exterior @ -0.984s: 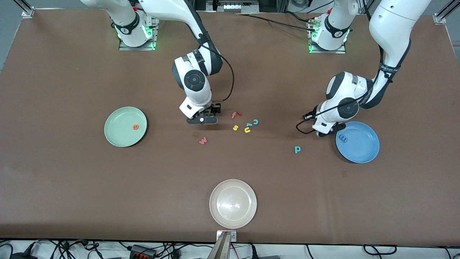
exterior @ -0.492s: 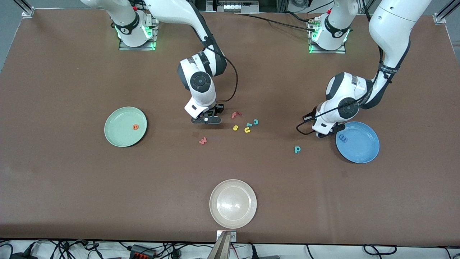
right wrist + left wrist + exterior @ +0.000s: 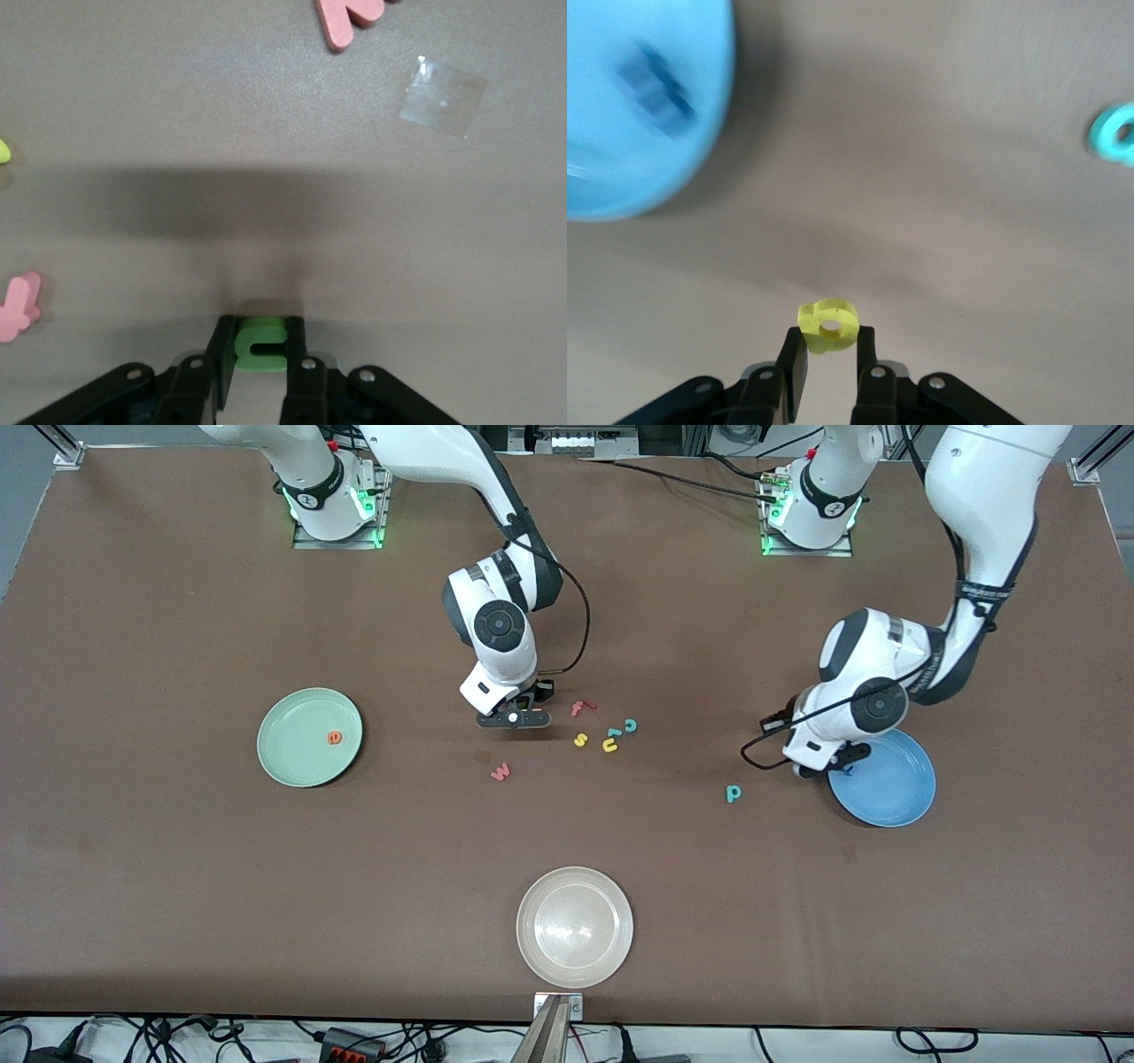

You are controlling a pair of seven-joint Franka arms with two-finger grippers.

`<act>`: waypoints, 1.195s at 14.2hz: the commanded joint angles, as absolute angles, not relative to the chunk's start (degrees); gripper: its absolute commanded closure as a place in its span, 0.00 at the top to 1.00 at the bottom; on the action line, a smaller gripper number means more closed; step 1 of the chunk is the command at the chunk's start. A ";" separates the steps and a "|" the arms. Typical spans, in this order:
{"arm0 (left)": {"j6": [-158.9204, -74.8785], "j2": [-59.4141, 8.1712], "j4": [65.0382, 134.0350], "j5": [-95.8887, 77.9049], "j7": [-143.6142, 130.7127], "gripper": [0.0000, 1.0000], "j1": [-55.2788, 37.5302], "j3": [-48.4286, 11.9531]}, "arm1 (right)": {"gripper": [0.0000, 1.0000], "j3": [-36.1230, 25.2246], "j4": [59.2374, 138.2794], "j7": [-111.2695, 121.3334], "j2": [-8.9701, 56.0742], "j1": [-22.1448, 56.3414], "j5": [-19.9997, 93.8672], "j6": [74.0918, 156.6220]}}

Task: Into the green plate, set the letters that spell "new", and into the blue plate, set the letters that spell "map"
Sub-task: 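Grasp the green and yellow letters with the right and left grippers, then drop the green and yellow letters onto the green and blue plates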

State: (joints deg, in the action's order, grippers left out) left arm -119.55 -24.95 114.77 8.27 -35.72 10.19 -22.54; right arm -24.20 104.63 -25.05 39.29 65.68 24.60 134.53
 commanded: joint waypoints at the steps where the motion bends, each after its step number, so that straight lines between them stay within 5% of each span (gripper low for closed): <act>1: -114.53 -25.31 108.82 12.03 -27.89 0.10 13.09 -22.06 | 0.13 -24.17 104.24 -24.52 39.55 64.60 25.58 134.03; 4: -114.70 -28.81 106.01 18.69 -16.38 0.11 18.09 -21.53 | 0.12 -25.65 104.15 -23.82 37.53 61.71 25.31 131.85; 8: -115.31 -32.86 105.82 20.13 -10.37 0.21 21.00 -21.45 | 0.12 -36.79 104.32 -14.54 36.91 59.68 24.61 125.71; 9: -115.49 -33.39 105.82 20.21 -10.37 0.41 21.44 -21.45 | 0.12 -41.09 104.76 -9.54 36.83 59.76 24.52 122.03; 10: -115.40 -33.40 105.73 20.21 -10.46 0.82 21.53 -21.45 | 0.12 -44.26 105.11 -4.10 36.91 59.68 24.61 118.60; 11: -115.31 -33.14 105.65 20.21 -10.37 1.00 21.53 -21.53 | 0.12 -46.38 106.25 1.00 36.91 58.89 24.61 116.39; 14: -114.44 -31.82 103.81 20.04 -10.11 1.00 21.18 -22.50 | 0.12 -49.04 109.86 10.34 37.00 55.83 24.70 116.45; 17: -112.24 -31.11 99.34 18.90 -7.03 1.00 21.18 -29.86 | 0.15 -48.69 109.86 17.38 38.75 49.49 25.05 117.85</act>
State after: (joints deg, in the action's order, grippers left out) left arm -115.03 -32.33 102.48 18.85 -9.02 21.17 -25.45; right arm -49.27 109.53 12.85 38.12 52.44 24.50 116.64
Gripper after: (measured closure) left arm 0.031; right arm 0.731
